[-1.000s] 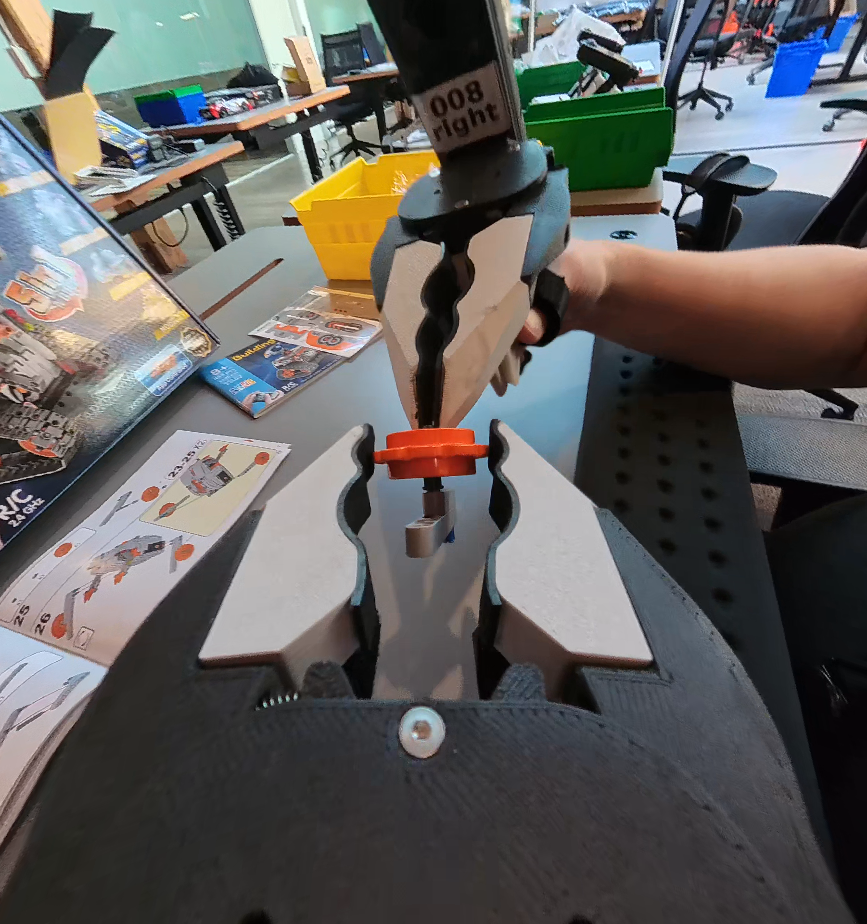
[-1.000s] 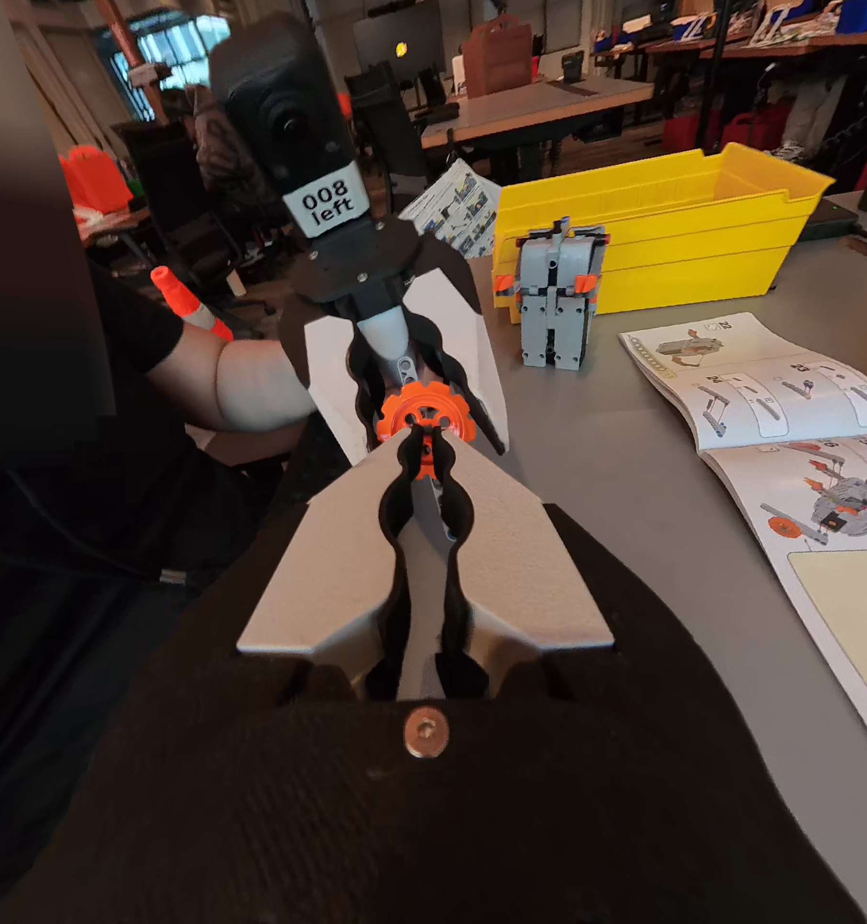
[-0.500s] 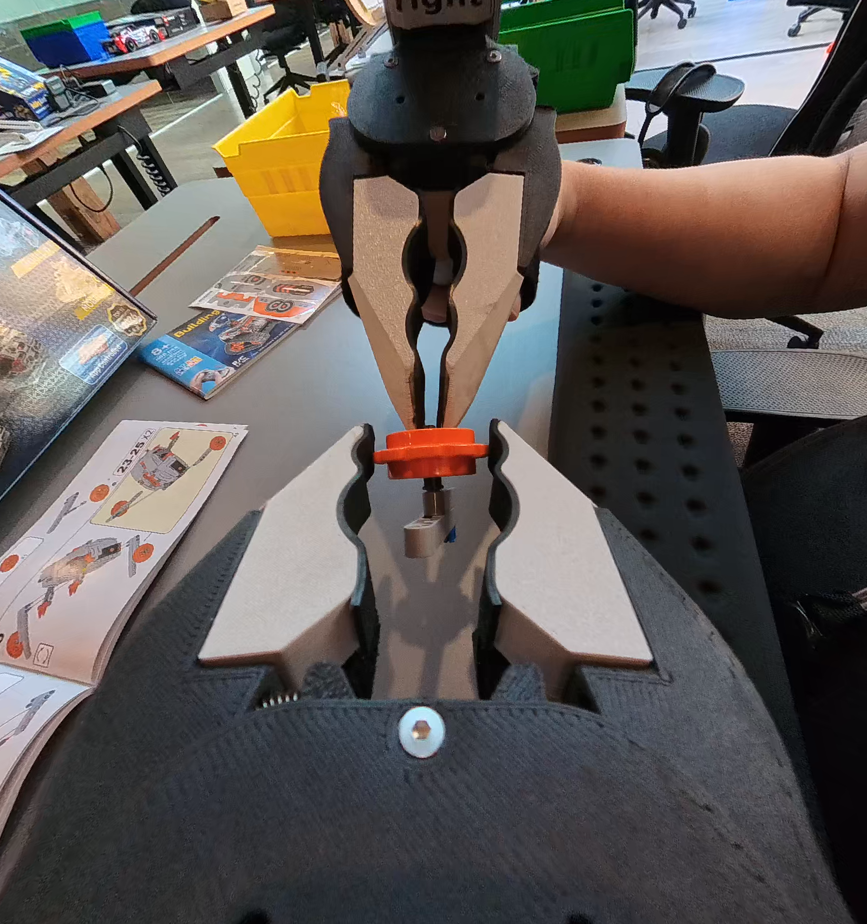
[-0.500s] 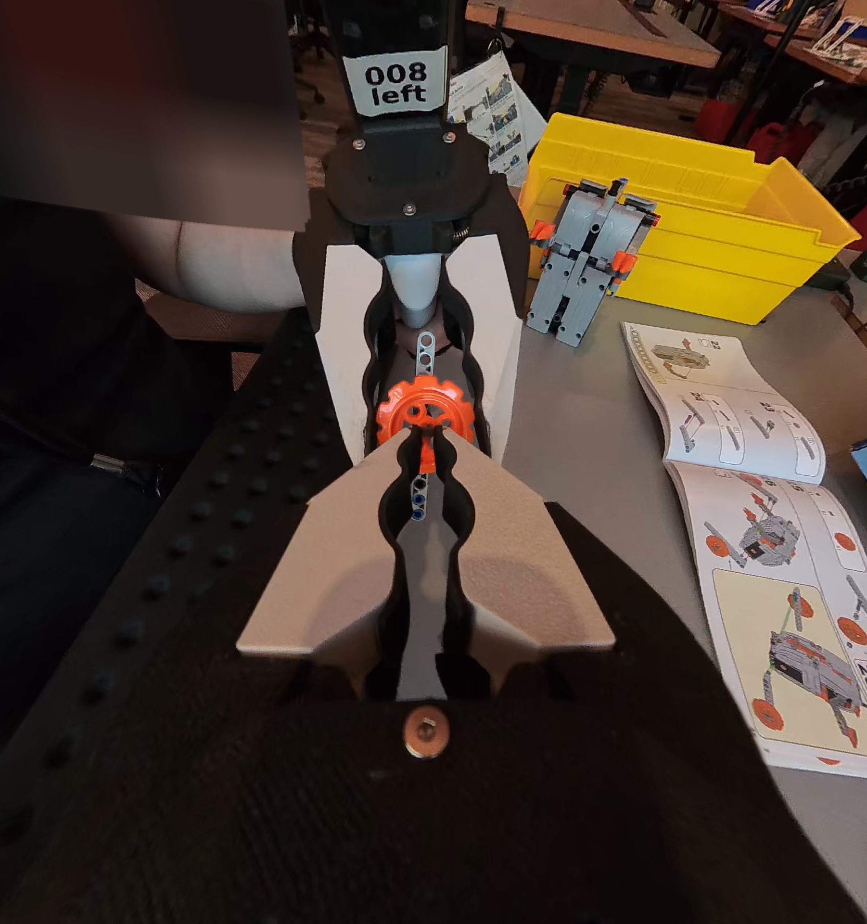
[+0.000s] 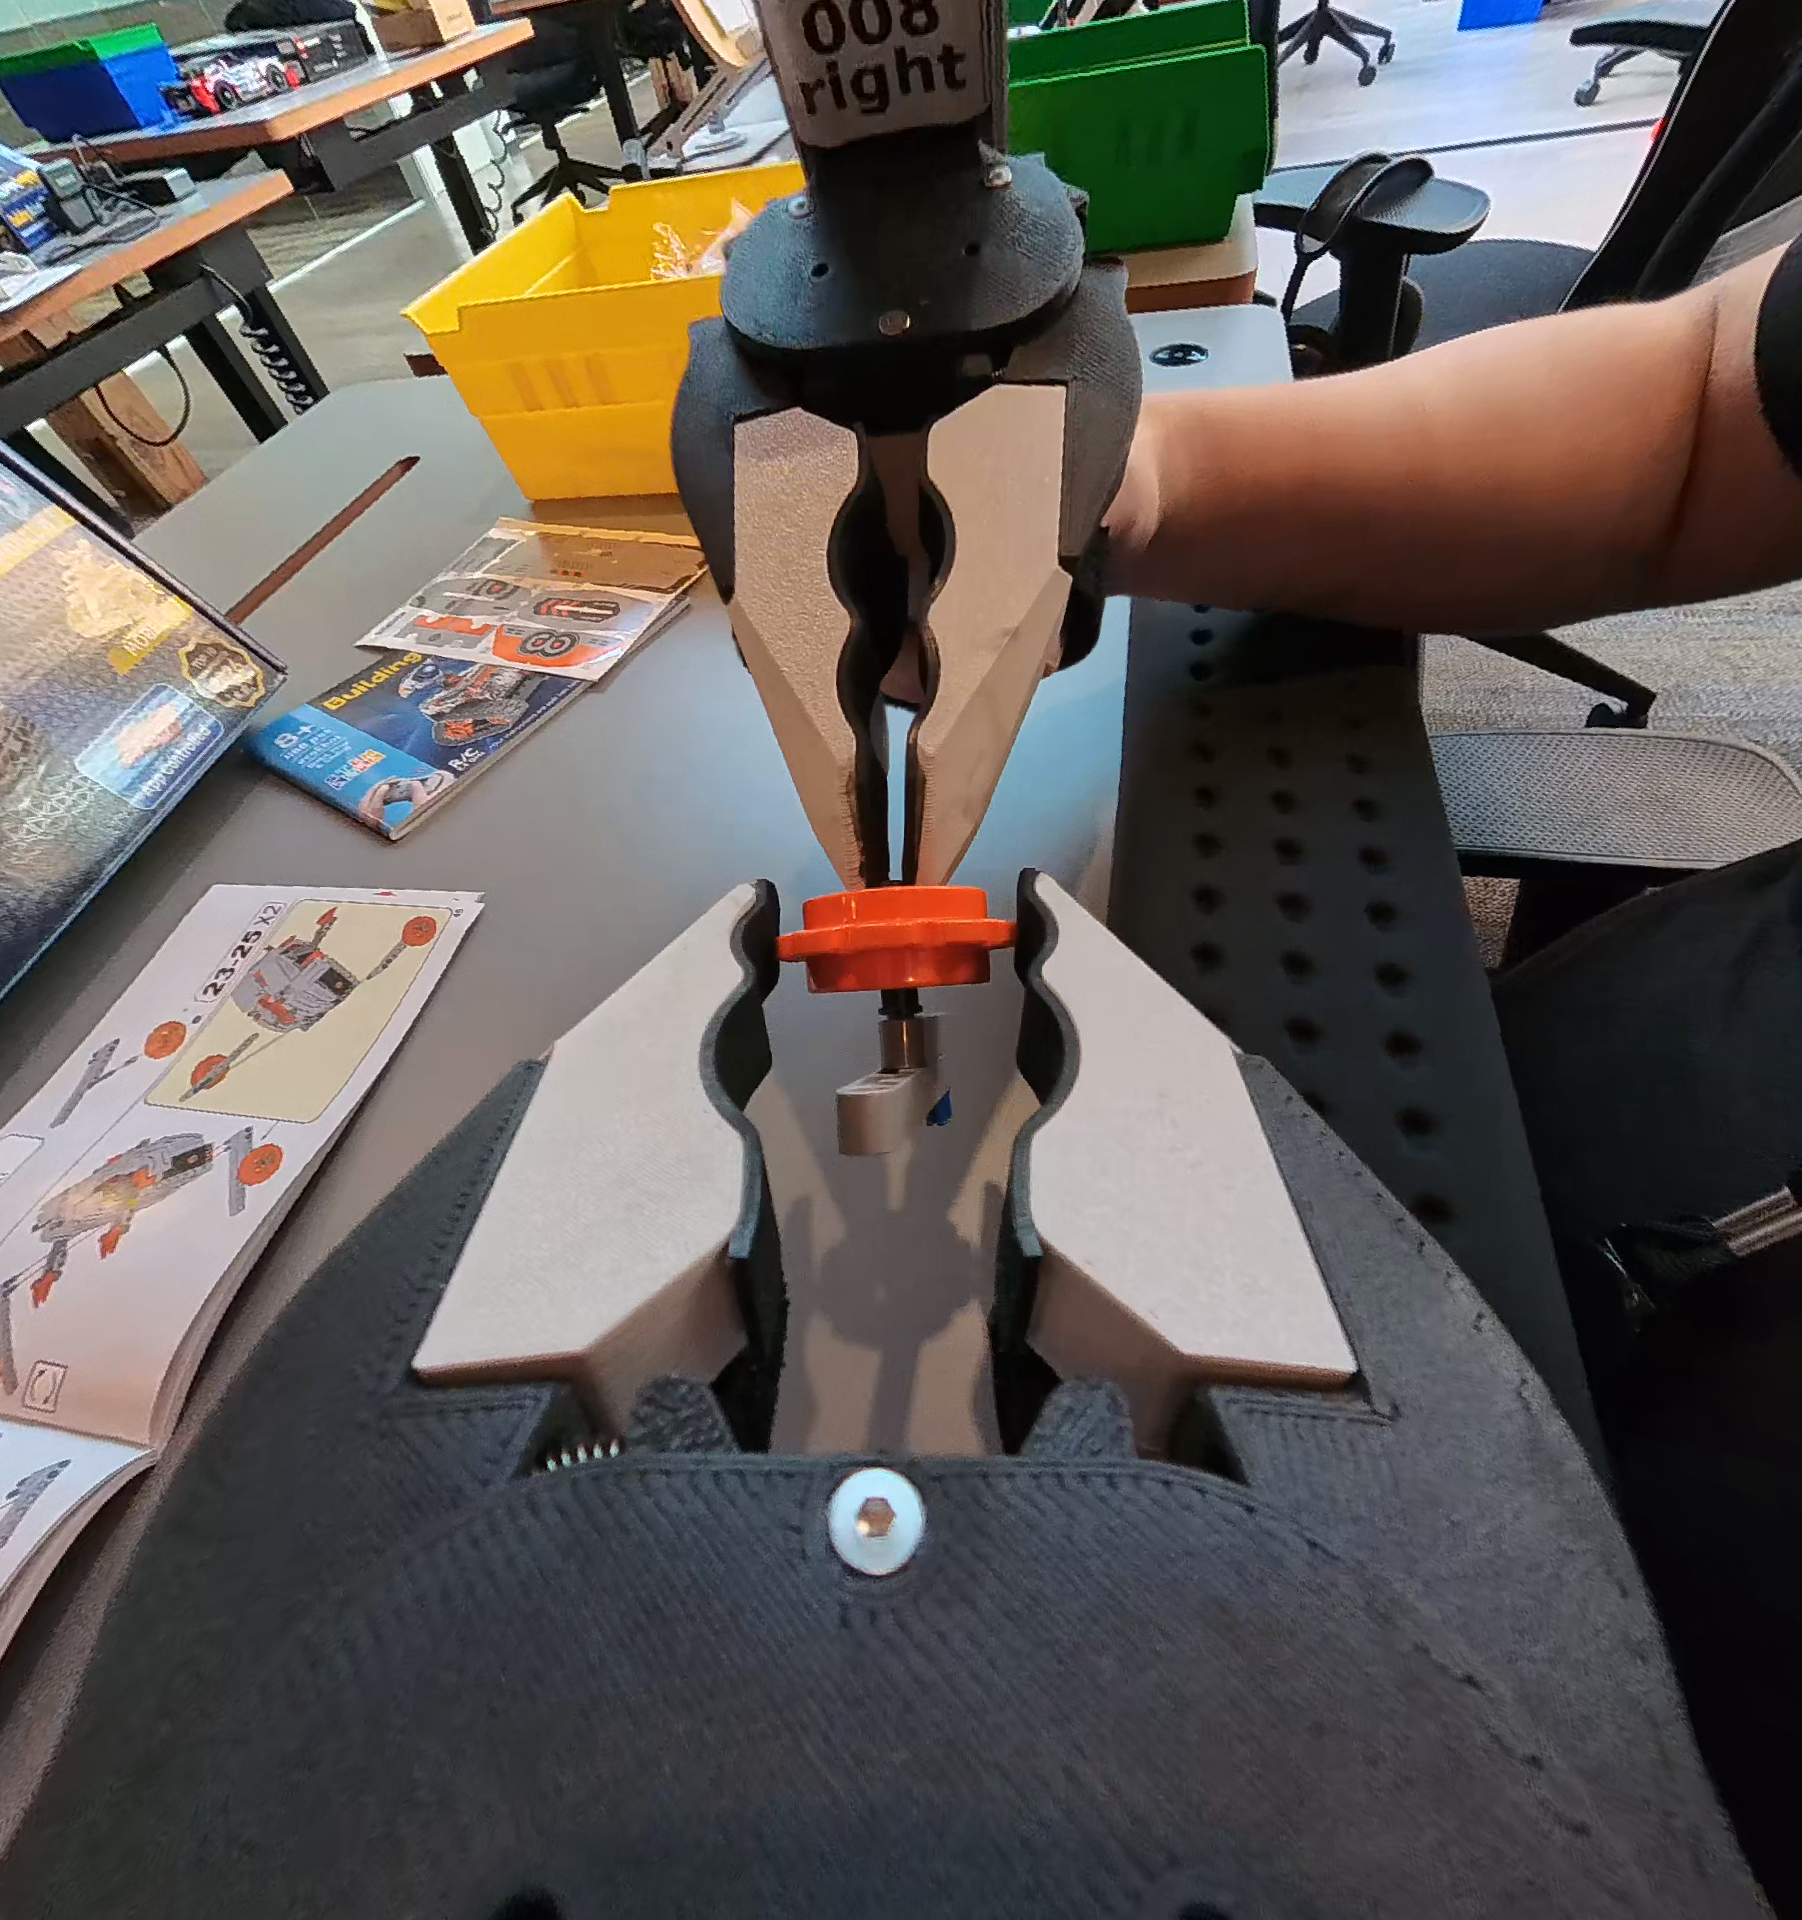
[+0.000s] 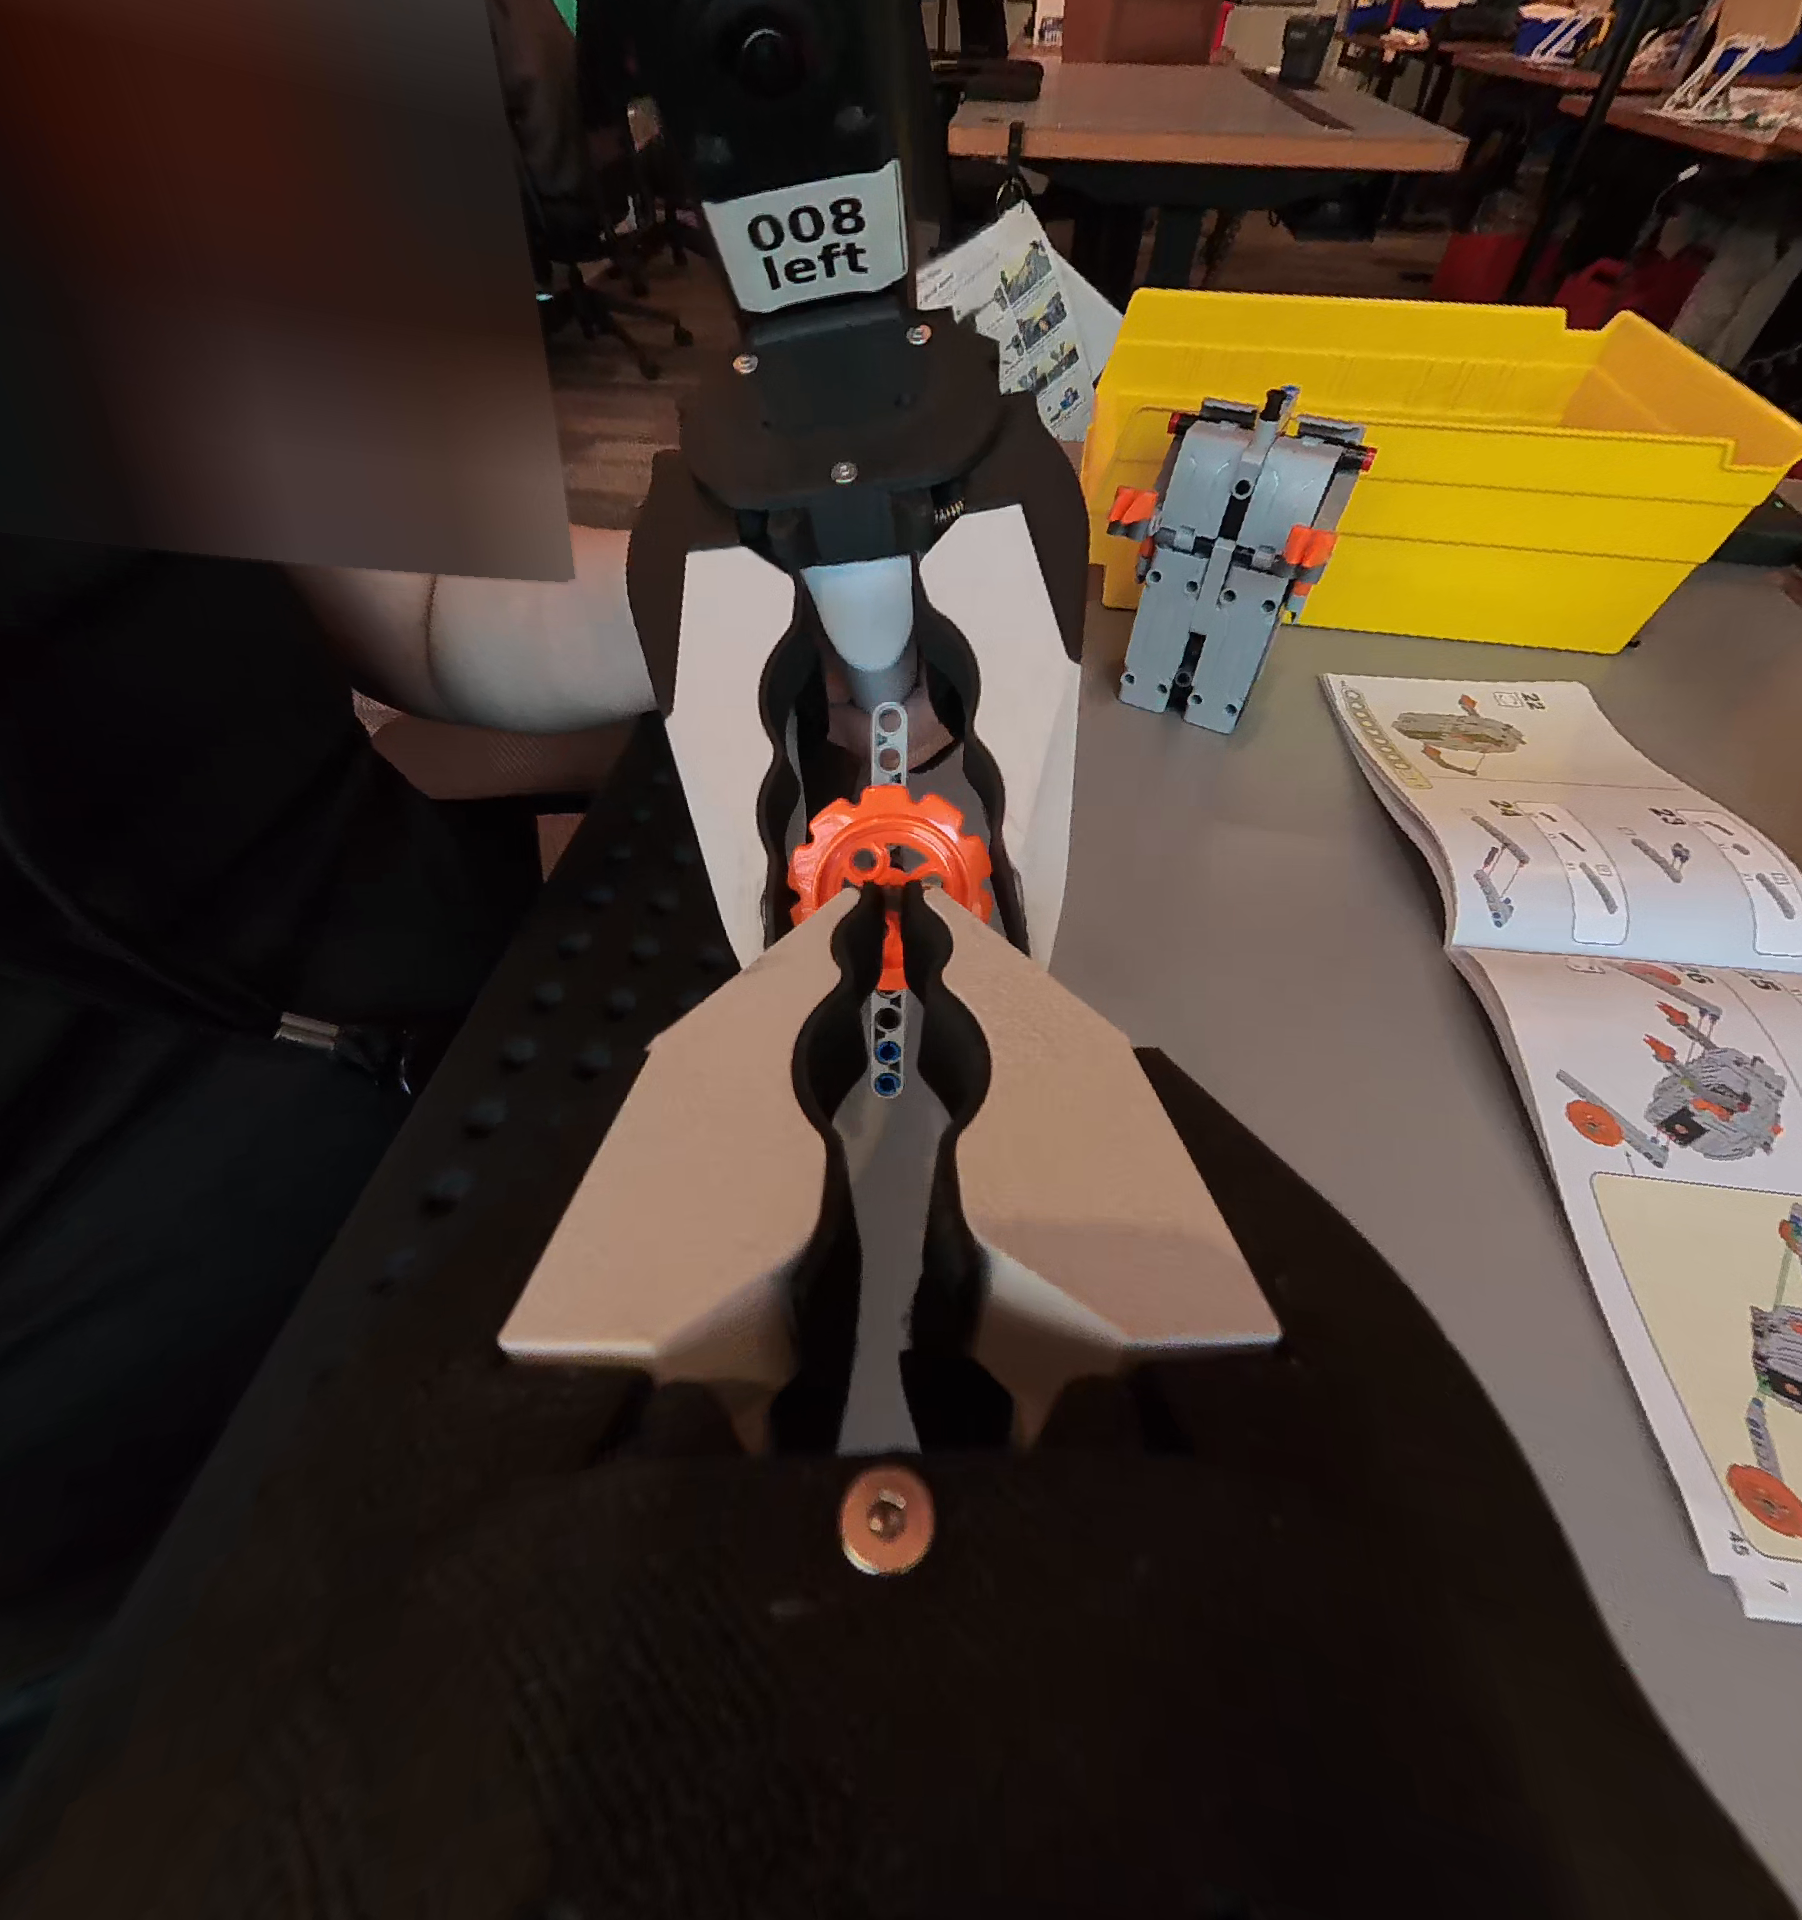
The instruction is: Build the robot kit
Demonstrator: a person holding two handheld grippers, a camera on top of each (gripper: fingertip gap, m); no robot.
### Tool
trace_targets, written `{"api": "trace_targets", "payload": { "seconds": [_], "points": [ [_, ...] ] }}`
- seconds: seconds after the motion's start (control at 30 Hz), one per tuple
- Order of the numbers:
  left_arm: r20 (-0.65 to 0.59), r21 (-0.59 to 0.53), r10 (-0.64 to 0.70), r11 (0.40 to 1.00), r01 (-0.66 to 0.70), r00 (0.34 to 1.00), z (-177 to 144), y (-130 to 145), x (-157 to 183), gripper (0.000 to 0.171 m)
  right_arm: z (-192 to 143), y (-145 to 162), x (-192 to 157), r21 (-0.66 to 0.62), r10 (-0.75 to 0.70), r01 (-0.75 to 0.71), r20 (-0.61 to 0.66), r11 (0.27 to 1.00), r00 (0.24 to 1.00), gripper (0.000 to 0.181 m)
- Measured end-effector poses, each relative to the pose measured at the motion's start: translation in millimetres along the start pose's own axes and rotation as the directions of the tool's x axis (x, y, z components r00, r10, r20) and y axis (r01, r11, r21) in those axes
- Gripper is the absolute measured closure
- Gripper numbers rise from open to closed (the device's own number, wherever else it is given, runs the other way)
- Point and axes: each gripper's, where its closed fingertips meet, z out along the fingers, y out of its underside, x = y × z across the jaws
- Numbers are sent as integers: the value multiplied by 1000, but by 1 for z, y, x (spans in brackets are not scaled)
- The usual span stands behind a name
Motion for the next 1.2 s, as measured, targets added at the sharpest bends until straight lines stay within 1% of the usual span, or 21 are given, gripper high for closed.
{"api": "trace_targets", "payload": {
  "seconds": [0.1, 0.23, 0.67, 0.73, 0.77, 0.8, 0.87, 0.9, 1.0, 1.07, 1.13, 1.2],
  "points": [
    [1, -4, 5, 1000, -5, 1000, 0, 1, 1, 127, 0, 1, -1, 15, 16, -16, 6, 1000, 1000, 180],
    [-21, 23, -17, 1000, 17, 1000, -3, -2, 3, 127, 0, -3, -3, 43, 21, -22, 21, 999, 1000, 180],
    [12, 32, 1, 999, -2, 1000, -5, -4, 0, 127, 1, -6, -1, 91, 51, -53, 25, 994, 998, 180],
    [5, 24, -11, 1000, 11, 1000, -5, -2, 1, 127, 1, -4, -2, 88, 82, -87, 54, 992, 995, 180],
    [-5, 12, -11, 1000, 11, 1000, -4, 0, 3, 127, 2, -2, -3, 82, 118, -125, 90, 989, 989, 180],
    [-12, -13, 4, 1000, -5, 1000, -4, 5, 6, 127, 2, 0, -5, 70, 161, -171, 128, 983, 979, 180],
    [8, -58, 61, 997, -60, 998, -7, 16, 6, 104, -2, 1, -6, 72, 221, -238, 191, 969, 956, 179],
    [9, -64, 88, 994, -87, 996, -10, 19, 7, 100, -4, 1, -7, 67, 242, -261, 215, 963, 946, 179],
    [-42, -49, 148, 987, -150, 988, -20, 17, 14, 103, -8, -4, -9, 62, 271, -302, 299, 951, 915, 179],
    [-31, -73, 226, 971, -228, 974, -24, 16, 10, 106, -11, -7, -13, 36, 301, -341, 392, 939, 869, 179],
    [-6, -99, 338, 936, -337, 941, -26, 12, 6, 111, -13, -6, -16, -14, 325, -360, 465, 933, 824, 179],
    [-2, -126, 446, 888, -443, 895, -24, 7, 5, 115, -11, -1, -15, -69, 345, -359, 488, 931, 801, 179]
  ]
}}
